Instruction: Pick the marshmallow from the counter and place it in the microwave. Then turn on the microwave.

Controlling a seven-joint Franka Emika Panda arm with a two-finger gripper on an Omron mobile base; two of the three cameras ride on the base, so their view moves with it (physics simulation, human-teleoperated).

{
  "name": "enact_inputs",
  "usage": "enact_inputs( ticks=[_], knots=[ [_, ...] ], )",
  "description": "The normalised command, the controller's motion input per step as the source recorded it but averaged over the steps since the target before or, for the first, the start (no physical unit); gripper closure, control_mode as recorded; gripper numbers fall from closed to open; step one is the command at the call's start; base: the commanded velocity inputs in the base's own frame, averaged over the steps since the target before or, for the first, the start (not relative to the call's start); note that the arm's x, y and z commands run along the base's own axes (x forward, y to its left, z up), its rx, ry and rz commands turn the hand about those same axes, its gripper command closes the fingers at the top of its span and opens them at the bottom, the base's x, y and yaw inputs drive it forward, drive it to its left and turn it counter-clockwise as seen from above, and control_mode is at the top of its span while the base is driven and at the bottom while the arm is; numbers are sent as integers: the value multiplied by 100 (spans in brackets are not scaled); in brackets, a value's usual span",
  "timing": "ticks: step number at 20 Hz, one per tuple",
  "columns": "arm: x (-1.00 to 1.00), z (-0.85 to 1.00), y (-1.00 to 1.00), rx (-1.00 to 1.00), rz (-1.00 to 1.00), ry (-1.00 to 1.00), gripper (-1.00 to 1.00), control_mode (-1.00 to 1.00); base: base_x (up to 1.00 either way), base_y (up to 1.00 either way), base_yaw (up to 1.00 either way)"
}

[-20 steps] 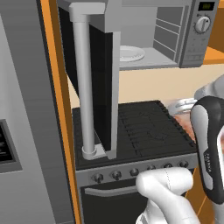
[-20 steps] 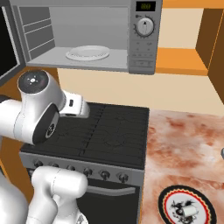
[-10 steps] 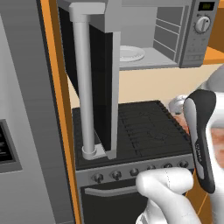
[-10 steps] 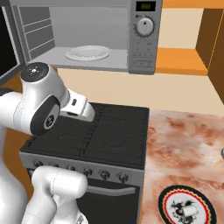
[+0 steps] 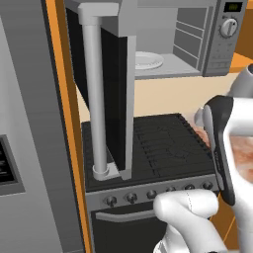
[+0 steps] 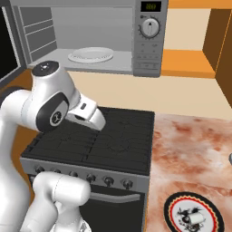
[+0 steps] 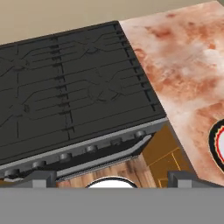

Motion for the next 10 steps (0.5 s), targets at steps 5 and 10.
enact_inputs(
  ticks=[5,10],
  knots=[
    [3,-13,-24,0,-15,10,-100,-100,0,0,0],
    [4,-14,-24,0,-15,10,-100,-100,0,0,0]
  ],
)
